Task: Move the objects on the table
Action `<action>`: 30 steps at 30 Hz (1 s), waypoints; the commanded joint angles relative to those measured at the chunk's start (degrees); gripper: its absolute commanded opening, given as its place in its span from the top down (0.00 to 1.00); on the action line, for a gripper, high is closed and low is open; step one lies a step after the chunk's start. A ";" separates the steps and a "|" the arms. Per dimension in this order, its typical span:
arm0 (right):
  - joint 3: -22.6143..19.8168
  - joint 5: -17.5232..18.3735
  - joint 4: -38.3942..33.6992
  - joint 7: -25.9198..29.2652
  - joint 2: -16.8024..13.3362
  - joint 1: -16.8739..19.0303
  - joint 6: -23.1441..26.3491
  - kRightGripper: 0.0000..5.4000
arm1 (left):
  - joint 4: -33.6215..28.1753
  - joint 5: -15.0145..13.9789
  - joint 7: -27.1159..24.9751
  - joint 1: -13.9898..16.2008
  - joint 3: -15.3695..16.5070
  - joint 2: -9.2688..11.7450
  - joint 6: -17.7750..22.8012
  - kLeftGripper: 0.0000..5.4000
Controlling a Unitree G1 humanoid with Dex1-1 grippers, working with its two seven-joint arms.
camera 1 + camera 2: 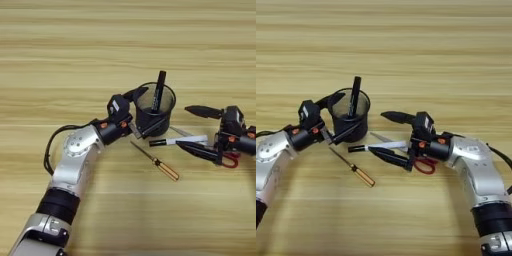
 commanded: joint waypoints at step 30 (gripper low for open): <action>0.48 0.51 -5.03 -0.40 0.35 1.11 0.15 0.00 | 8.47 2.30 4.97 -1.79 1.73 -3.59 0.00 0.13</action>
